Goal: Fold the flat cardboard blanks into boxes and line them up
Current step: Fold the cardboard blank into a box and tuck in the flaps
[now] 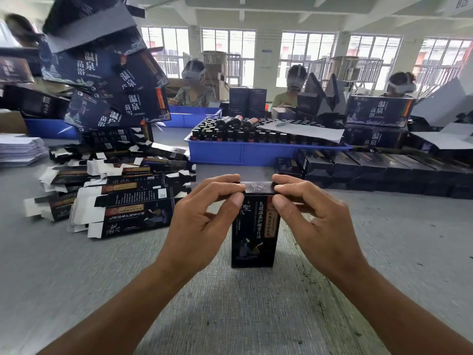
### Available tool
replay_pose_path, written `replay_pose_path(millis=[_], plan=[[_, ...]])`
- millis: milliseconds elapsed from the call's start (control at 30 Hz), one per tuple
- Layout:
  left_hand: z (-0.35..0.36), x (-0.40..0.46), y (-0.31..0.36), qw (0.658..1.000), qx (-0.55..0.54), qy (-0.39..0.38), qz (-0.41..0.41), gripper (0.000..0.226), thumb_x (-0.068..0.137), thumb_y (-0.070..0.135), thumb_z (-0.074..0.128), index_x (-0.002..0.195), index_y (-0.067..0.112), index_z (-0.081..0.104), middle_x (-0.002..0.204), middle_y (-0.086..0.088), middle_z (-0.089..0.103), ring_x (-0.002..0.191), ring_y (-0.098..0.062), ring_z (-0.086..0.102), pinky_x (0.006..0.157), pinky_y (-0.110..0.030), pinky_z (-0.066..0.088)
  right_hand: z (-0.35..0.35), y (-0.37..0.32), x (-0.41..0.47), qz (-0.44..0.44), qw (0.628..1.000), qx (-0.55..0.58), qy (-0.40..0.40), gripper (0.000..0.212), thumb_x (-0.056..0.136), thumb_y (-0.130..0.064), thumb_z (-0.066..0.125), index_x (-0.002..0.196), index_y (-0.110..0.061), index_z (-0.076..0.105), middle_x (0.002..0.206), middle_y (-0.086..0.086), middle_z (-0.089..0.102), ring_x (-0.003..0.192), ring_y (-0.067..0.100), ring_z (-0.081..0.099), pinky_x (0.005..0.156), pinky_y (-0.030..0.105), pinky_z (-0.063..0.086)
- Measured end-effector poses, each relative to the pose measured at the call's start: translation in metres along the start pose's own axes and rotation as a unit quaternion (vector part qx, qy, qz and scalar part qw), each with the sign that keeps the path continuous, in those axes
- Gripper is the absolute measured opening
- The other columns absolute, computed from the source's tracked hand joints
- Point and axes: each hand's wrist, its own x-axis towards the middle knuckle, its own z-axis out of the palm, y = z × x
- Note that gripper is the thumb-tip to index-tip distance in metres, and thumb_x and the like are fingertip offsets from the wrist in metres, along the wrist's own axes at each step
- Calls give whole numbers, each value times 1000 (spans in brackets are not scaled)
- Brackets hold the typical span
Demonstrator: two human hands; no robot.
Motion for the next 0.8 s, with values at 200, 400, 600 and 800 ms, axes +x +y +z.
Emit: replay_pose_path(millis=[200,400,600,800], plan=[[0,-1,-3,999,14,-34,-14,24,93,34,60,115,30,66,125,7,65,115,-5,63,73,-15,55,2,6,0,-13,999,-37,15,19,96,-27,62,107,-14,72,122,-4,69,108,1,66,82,14,54],[-4,-2,-12,991,13,-107,-84,52,92,27,68,123,63,47,112,22,68,105,-3,67,73,-15,56,10,13,-7,81,991,-67,-79,44,100,-42,53,140,-52,39,124,-17,63,100,-14,61,79,5,49],[-6,4,-26,984,-10,7,-176,50,91,21,71,119,56,49,103,4,69,85,-8,72,69,-29,61,25,15,-19,71,962,-178,-192,80,89,-55,62,145,-61,6,155,-18,35,124,4,50,109,32,44],[-8,9,-33,952,-106,41,-284,46,93,19,70,127,43,51,86,2,77,77,-19,76,57,-22,58,40,12,-32,-18,933,-280,-225,61,86,-57,56,140,-43,32,164,-7,22,133,18,45,107,38,39]])
